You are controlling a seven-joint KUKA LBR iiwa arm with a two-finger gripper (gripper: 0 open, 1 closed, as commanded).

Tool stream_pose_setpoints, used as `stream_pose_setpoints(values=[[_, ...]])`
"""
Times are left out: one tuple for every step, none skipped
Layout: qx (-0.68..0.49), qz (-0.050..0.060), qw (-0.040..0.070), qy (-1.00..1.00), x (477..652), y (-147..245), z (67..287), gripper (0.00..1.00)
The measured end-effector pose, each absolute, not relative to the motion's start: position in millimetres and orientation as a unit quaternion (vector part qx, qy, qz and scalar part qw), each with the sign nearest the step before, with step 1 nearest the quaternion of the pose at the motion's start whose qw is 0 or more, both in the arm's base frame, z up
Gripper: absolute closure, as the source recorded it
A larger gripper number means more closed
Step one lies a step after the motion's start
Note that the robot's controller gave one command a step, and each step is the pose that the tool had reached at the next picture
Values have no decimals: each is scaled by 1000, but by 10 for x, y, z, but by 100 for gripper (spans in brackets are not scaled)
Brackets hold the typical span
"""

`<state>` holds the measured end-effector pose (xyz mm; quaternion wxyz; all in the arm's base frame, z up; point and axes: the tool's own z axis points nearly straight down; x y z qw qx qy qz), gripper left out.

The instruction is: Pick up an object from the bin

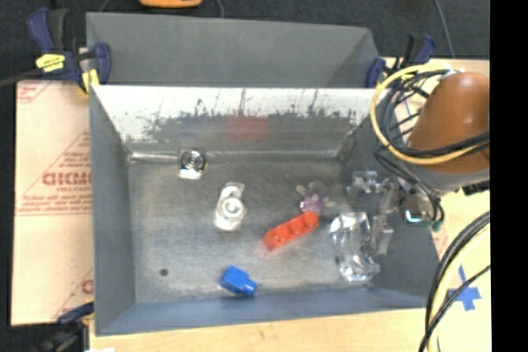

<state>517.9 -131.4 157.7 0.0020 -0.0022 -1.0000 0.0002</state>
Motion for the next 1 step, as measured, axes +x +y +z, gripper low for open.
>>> stream_pose_setpoints(values=[[14, 0, -1, -1000, 5419, -1084, 689, 0]])
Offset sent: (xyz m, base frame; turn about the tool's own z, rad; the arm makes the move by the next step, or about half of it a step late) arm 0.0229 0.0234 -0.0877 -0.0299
